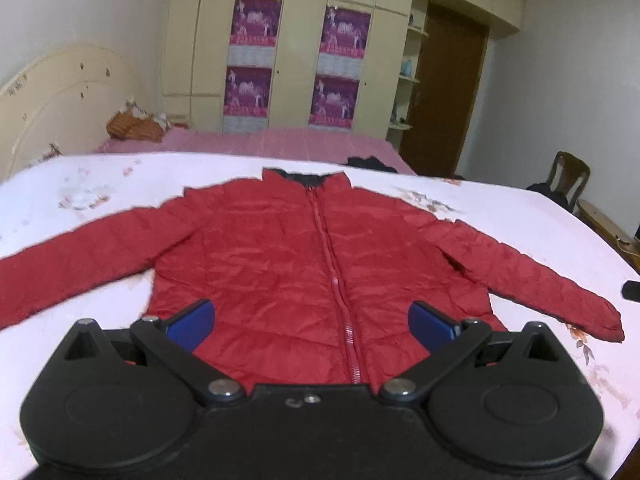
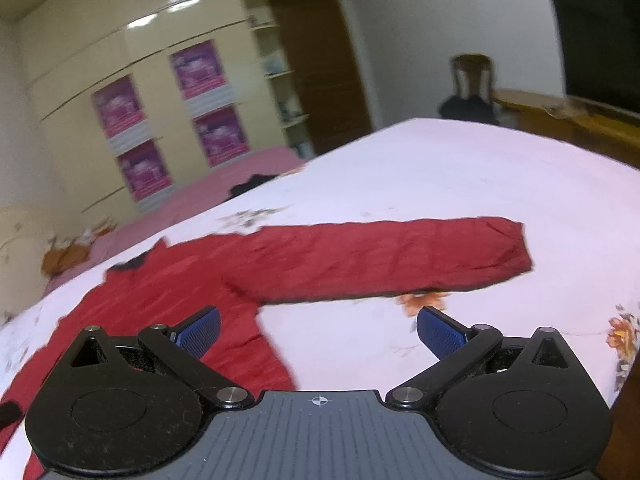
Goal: Fold large clothes
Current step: 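Grasp the red jacket's sleeve cuff with the right gripper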
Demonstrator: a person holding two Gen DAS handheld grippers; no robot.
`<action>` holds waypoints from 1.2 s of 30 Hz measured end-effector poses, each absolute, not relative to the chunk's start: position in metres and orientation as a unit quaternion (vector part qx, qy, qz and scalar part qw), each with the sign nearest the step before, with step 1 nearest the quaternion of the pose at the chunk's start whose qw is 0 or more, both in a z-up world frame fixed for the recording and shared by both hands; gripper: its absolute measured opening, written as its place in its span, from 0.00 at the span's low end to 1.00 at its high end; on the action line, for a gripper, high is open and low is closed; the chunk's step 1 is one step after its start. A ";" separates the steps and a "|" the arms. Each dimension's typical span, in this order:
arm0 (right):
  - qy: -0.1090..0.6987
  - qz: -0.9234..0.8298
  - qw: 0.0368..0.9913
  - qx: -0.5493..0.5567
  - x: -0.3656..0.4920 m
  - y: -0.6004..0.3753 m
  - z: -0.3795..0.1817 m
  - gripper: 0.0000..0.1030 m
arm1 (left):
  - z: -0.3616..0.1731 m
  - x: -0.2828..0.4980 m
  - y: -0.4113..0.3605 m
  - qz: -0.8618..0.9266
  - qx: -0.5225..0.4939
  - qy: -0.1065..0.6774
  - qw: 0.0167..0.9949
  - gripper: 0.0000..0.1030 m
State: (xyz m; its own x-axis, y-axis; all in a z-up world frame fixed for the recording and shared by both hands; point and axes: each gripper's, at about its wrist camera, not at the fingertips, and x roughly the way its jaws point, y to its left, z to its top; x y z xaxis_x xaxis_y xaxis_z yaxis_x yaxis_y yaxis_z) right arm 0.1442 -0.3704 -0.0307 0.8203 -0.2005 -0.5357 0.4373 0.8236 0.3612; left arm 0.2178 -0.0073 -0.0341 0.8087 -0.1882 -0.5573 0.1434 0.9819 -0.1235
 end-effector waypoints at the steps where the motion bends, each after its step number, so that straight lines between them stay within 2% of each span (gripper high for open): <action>1: 0.243 -0.184 0.920 0.248 0.145 -0.379 -0.034 1.00 | -0.037 0.223 -0.010 -0.087 -0.039 0.304 0.948 1.00; 8: 0.242 -0.224 0.898 0.293 0.158 -0.438 -0.062 0.99 | -0.056 0.249 -0.033 -0.078 -0.049 0.316 0.944 0.99; 10: 0.244 -0.228 0.892 0.304 0.165 -0.453 -0.072 0.85 | -0.059 0.258 -0.042 -0.071 -0.045 0.321 0.943 0.99; 11: 0.250 -0.229 0.888 0.312 0.169 -0.461 -0.078 0.74 | -0.060 0.261 -0.047 -0.066 -0.043 0.325 0.942 0.99; 18: 0.261 -0.254 0.845 0.392 0.177 -0.512 -0.125 0.74 | -0.068 0.296 -0.092 -0.056 -0.022 0.344 0.937 0.99; 19: 0.260 -0.257 0.841 0.400 0.175 -0.518 -0.130 0.72 | -0.069 0.300 -0.099 -0.058 -0.018 0.348 0.935 0.99; 21: 0.257 -0.262 0.832 0.417 0.173 -0.528 -0.139 0.58 | -0.072 0.306 -0.114 -0.064 -0.007 0.353 0.933 0.99; 23: 0.246 -0.265 0.826 0.432 0.169 -0.537 -0.145 0.54 | -0.075 0.312 -0.128 -0.069 0.005 0.360 0.930 0.99; 31: 0.217 -0.266 0.822 0.455 0.163 -0.546 -0.141 0.52 | -0.073 0.329 -0.153 -0.064 0.015 0.363 0.929 0.99; 33: 0.220 -0.275 0.819 0.454 0.166 -0.553 -0.141 0.32 | -0.070 0.331 -0.153 -0.057 0.017 0.360 0.931 0.99; 36: 0.227 -0.282 0.823 0.436 0.174 -0.559 -0.136 0.18 | -0.068 0.337 -0.143 -0.043 0.015 0.371 0.927 0.99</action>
State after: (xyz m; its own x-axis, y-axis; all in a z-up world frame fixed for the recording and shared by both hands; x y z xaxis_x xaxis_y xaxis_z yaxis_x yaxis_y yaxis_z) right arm 0.1739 -0.5586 -0.1362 0.7371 -0.2667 -0.6209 0.6635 0.4596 0.5903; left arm 0.3368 -0.1425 -0.0680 0.7209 -0.0679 -0.6897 0.0904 0.9959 -0.0035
